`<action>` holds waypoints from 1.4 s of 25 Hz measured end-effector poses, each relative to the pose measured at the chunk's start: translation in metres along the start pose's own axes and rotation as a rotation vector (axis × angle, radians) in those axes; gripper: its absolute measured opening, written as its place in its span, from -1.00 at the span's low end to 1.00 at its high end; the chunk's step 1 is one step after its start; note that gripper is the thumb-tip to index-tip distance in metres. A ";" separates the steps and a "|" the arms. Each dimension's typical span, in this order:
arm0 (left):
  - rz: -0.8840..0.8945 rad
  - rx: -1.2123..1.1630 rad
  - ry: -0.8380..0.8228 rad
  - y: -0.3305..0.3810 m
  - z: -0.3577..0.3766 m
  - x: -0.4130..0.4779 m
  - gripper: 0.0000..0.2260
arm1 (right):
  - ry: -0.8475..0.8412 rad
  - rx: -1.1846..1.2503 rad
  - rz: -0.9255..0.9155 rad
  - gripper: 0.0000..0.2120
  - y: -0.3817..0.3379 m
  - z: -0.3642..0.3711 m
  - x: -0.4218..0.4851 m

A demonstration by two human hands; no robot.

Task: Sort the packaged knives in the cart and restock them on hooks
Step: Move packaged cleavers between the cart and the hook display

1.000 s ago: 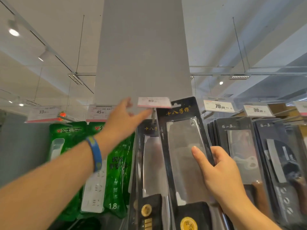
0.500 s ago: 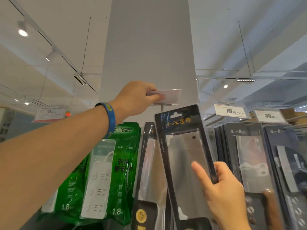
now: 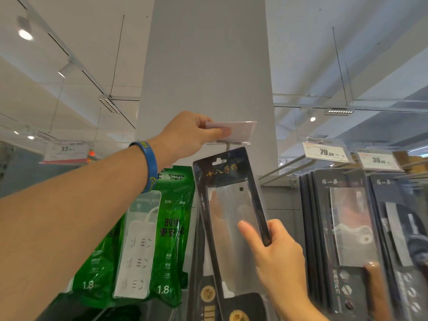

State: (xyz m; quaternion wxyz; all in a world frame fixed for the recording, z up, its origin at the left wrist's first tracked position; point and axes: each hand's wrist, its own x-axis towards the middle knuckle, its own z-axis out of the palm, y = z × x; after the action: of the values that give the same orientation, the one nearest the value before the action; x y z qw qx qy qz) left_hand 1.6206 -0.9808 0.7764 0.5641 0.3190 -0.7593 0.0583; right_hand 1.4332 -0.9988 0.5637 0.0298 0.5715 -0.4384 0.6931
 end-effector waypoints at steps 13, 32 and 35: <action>0.037 -0.049 0.055 -0.005 0.004 0.006 -0.73 | -0.067 0.218 0.028 -0.45 -0.005 -0.003 0.006; 0.031 -0.005 0.091 -0.001 0.007 -0.006 -0.68 | -0.151 0.252 0.211 -0.38 0.002 -0.003 0.008; 0.055 -0.004 0.086 0.000 0.012 -0.009 -0.68 | -0.170 0.189 0.280 -0.38 0.014 0.017 0.019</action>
State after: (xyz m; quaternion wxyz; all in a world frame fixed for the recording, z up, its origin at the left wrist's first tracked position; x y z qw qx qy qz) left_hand 1.6122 -0.9826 0.7636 0.5952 0.2941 -0.7428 0.0861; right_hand 1.4323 -1.0269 0.5705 -0.1582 0.5616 -0.4476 0.6777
